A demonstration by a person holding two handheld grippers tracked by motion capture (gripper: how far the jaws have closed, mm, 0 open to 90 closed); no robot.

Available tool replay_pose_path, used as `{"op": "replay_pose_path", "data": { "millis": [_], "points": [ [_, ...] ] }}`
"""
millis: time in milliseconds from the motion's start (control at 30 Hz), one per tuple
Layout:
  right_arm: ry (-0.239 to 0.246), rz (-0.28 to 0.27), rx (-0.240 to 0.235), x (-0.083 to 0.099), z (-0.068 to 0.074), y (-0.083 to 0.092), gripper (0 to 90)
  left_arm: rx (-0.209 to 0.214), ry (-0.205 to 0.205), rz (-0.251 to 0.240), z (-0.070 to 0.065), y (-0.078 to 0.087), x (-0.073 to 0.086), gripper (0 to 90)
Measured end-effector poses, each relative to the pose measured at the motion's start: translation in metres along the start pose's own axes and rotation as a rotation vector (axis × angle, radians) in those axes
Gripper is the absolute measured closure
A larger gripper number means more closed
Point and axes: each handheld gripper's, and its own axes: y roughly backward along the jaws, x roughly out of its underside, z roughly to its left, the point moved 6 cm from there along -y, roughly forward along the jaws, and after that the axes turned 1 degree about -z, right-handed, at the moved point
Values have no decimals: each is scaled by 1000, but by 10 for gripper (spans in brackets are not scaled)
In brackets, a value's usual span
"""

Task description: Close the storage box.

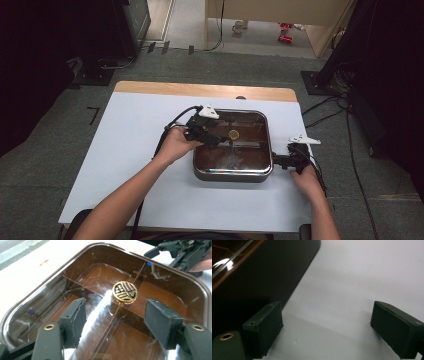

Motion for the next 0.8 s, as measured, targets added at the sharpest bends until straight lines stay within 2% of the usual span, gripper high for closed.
{"op": "replay_pose_path", "data": {
  "millis": [233,400,633,800],
  "points": [
    [0,-1,0,0,0,0,101,2,15,-29,3,17,3,301],
    [-2,-2,-2,0,0,0,101,-23,21,-48,9,32,10,285],
    [-5,-3,-4,0,0,0,101,-59,23,-46,16,51,25,283],
    [-4,-3,-3,0,0,0,101,-86,38,-62,22,65,37,278]
  ]
}}
